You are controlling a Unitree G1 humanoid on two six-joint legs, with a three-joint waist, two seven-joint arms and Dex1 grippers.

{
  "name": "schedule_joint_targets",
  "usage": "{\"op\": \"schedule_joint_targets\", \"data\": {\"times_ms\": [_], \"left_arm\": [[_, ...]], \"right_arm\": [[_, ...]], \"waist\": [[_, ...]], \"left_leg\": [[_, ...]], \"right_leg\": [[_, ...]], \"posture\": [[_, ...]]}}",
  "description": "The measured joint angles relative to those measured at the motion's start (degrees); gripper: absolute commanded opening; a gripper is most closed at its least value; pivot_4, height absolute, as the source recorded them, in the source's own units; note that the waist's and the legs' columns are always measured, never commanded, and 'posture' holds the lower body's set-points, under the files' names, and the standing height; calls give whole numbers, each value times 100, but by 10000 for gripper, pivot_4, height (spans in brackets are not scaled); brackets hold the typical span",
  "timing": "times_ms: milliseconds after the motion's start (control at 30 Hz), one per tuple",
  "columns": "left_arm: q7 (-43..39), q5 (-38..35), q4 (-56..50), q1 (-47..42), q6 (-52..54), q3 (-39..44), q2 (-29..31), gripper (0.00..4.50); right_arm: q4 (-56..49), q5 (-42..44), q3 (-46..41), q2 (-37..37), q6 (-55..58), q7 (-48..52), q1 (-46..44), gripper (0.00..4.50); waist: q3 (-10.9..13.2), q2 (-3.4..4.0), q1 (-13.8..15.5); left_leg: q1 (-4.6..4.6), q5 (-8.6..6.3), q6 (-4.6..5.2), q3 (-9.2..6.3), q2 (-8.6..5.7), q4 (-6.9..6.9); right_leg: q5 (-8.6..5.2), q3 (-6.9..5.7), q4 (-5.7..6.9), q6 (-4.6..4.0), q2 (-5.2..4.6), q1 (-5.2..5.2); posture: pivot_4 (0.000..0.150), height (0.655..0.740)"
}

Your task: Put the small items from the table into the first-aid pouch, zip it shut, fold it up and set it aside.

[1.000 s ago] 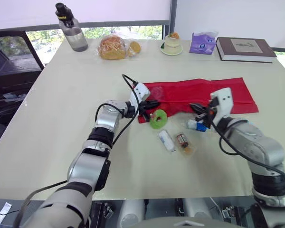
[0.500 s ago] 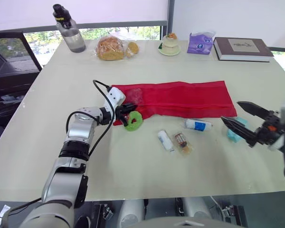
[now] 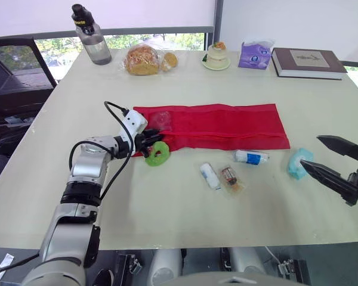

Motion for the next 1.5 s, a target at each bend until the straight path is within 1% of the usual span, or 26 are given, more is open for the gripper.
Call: {"op": "schedule_joint_targets", "data": {"times_ms": [33, 67, 100, 133, 200, 300, 433, 500, 567, 633, 800, 933, 1033, 1133, 1200, 1233, 1267, 1300, 1333, 1500], "left_arm": [[-106, 29, 32, -123, -54, -13, 118, 36398], [-131, 32, 43, -179, -71, -12, 167, 41494], [-169, 34, 81, -265, -80, -13, 218, 44173], [-278, 41, 131, -411, -81, -20, 330, 44733], [-568, 42, 164, -716, -79, -43, 517, 44733], [-836, 35, 45, -869, -29, -175, 472, 44733], [-1186, 157, -257, -1128, 119, -958, -119, 44733], [-1196, 387, -14, -1353, -16, -1332, -454, 44733], [-1059, 659, 447, -1673, -275, -1560, -725, 44733], [-719, 1115, 1047, -2036, -838, -1842, -1048, 44733], [-175, 1475, 2108, -2240, -1402, -1878, -1502, 44733], [59, 1692, 2753, -2553, -1879, -1875, -1589, 44733], [157, 1738, 3064, -2674, -2092, -1847, -1660, 36924], [253, 1734, 3304, -2729, -2216, -1792, -1726, 22834], [235, 1731, 3347, -2732, -2281, -1778, -1761, 14503], [229, 1730, 3348, -2732, -2284, -1772, -1769, 9260], [222, 1728, 3348, -2732, -2285, -1763, -1775, 7161], [207, 1714, 3348, -2732, -2279, -1711, -1795, 2688], [197, 1695, 3348, -2732, -2259, -1640, -1810, 810], [197, 1651, 3348, -2732, -2164, -1505, -1830, 810]], "right_arm": [[-3, -69, 34, 0, -52, 15, 32, 45000], [-4, -87, 52, 0, -67, 21, 35, 45000], [-5, -108, 75, 0, -91, 26, 36, 45000], [-13, -147, 120, -1, -124, 28, 33, 45000], [-21, -254, 174, 0, -199, 5, 21, 45000], [-35, -292, 275, 0, -245, -50, -65, 45000], [-179, -352, 734, -36, -250, -219, -342, 45000], [-207, -365, 897, -64, -243, -365, -532, 45000], [-227, -361, 980, -78, -236, -491, -625, 45000], [-296, -305, 1064, -71, -229, -676, -708, 45000], [-534, -280, 1067, 10, -236, -955, -562, 45000], [-700, -257, 1013, 71, -259, -1141, -341, 45000], [-766, -263, 948, 119, -302, -1173, -170, 45000], [-811, -277, 873, 162, -373, -1175, -35, 45000], [-817, -294, 845, 172, -454, -1164, 42, 45000], [-817, -294, 845, 173, -475, -1160, 43, 45000], [-817, -294, 845, 173, -486, -1158, 44, 45000], [-817, -297, 840, 173, -513, -1142, 76, 45000], [-816, -308, 840, 173, -531, -1123, 132, 45000], [-789, -379, 840, 174, -629, -1010, 218, 45000]], "waist": [[2, -4, 7], [3, -5, 8], [3, -6, 11], [3, -6, 13], [3, -6, 16], [3, -6, 20], [4, -7, 66], [6, -9, 64], [6, -10, 59], [6, -10, 42], [8, -13, 24], [8, -13, 28], [8, -13, 20], [8, -13, 19], [8, -13, 11], [8, -13, 11], [8, -13, 11], [8, -13, 13], [8, -13, 15], [8, -13, 14]], "left_leg": [[-1, 0, 0, 1, -1, 1], [-2, 0, 0, 1, -1, 1], [-2, 0, 0, 1, -1, 3], [-3, 0, 0, 1, -1, 4], [-2, 0, 0, 2, -2, 4], [-3, 0, 0, 2, -3, 4], [-7, 0, 0, 5, -11, 10], [-9, 1, 0, 4, -11, 14], [-8, 0, 0, 4, -11, 14], [-9, 0, 0, 2, -10, 14], [-14, 0, 1, 2, -10, 11], [-10, 0, 1, 4, -11, 11], [-9, 0, 1, 3, -11, 12], [-10, 0, 0, 3, -11, 13], [-10, 0, 0, 3, -11, 13], [-10, 0, 0, 3, -11, 13], [-10, 0, 0, 3, -11, 13], [-10, 0, 0, 3, -11, 13], [-10, 0, 0, 3, -11, 13], [-10, 0, 0, 3, -11, 13]], "right_leg": [[0, -2, 1, 0, 0, 0], [0, -4, 0, 0, 0, 0], [0, -6, 1, 0, 0, 1], [0, -8, 1, 0, 0, 1], [0, -5, -1, 0, -1, 3], [0, -5, -4, 0, -1, 4], [0, -3, -3, 1, 1, 8], [0, -4, -2, 1, 3, 7], [0, -5, -1, 1, 6, 8], [-1, -3, -2, 1, 7, 7], [-1, -6, -4, 1, 6, 5], [-1, -5, -1, 1, 6, 7], [0, -5, 1, 1, 6, 7], [0, -6, 1, 1, 6, 7], [0, -5, 1, 1, 6, 7], [0, -4, 1, 1, 6, 7], [0, -5, 1, 1, 6, 7], [0, -6, 1, 1, 6, 7], [0, -6, 1, 1, 6, 7], [0, -5, 1, 1, 6, 7]], "posture": [[1500, 7400], [1500, 7400], [1500, 7400], [1500, 7400], [1500, 7400], [1500, 7400], [1500, 7400], [1500, 7400], [1500, 7400], [1500, 7400], [1500, 7400], [1500, 7400], [1500, 7400], [1500, 7400], [1500, 7400], [1500, 7400], [1500, 7400], [1500, 7400], [1500, 7400], [1500, 7400]]}}
